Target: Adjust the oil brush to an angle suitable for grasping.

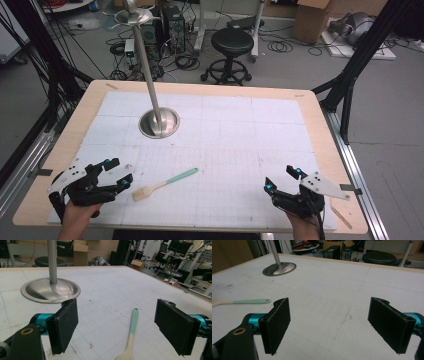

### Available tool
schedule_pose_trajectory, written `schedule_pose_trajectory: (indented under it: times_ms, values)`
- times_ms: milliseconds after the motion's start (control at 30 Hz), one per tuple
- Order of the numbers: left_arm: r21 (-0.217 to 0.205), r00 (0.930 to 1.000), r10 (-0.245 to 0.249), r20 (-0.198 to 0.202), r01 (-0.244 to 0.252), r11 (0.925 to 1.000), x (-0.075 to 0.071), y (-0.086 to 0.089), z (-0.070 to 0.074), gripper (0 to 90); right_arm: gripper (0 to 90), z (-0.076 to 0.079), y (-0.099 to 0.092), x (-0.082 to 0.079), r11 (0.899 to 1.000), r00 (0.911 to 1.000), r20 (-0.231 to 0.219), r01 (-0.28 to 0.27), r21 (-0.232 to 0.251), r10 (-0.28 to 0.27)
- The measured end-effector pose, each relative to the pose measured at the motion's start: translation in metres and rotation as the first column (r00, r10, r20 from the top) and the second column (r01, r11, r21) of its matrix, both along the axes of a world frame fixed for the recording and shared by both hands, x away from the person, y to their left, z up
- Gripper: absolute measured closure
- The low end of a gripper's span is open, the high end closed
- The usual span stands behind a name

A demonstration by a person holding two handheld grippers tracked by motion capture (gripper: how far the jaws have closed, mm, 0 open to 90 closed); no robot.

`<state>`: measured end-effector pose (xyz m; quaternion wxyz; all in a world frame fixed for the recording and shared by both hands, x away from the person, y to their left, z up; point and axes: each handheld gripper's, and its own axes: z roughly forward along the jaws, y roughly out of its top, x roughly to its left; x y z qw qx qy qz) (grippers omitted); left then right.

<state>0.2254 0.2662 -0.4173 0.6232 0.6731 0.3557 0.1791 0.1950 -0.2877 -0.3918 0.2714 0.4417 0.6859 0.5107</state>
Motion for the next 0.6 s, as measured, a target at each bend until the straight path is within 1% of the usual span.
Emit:
schedule_pose_trajectory:
  times_ms: [100,133,167,233,367,467,533,600]
  values:
    - [-0.008,0.9999,-0.001,0.011,0.002,1.0000,0.000,0.001,0.001,20.0,16.9,0.001,-0.006,-0.006,0.999,0.9995,0.007,0.031,-0.011,-0.031]
    - [-0.010,0.9999,-0.002,0.012,0.002,0.9999,0.001,0.001,0.001,20.2,16.7,0.002,-0.008,-0.007,0.999,0.9992,0.008,0.040,-0.001,-0.040]
    - [-0.007,1.0000,-0.002,0.008,0.002,1.0000,0.001,0.001,0.001,20.4,16.6,0.002,-0.010,-0.007,0.999,0.9989,0.016,0.044,-0.001,-0.044]
    - [-0.003,1.0000,-0.002,0.008,0.002,1.0000,0.002,0.001,0.001,20.5,16.5,0.003,-0.012,-0.009,0.998,0.9982,0.018,0.058,0.000,-0.058]
    - [0.001,1.0000,-0.001,0.006,0.001,1.0000,0.003,0.002,0.000,20.7,16.6,0.001,-0.012,-0.007,0.998,0.9978,0.015,0.065,-0.018,-0.065]
    - [0.001,1.0000,0.001,0.005,-0.001,1.0000,0.002,0.001,0.000,20.8,16.6,0.000,-0.012,-0.008,0.997,0.9974,0.013,0.071,-0.011,-0.071]
    - [-0.005,1.0000,0.002,0.005,-0.002,1.0000,0.002,0.001,0.000,20.9,16.6,0.000,-0.013,-0.008,0.997,0.9971,0.018,0.075,-0.019,-0.074]
    - [-0.005,1.0000,0.005,0.003,-0.005,1.0000,0.002,0.000,0.000,20.9,16.6,-0.001,-0.013,-0.009,0.997,0.9970,0.015,0.076,-0.014,-0.076]
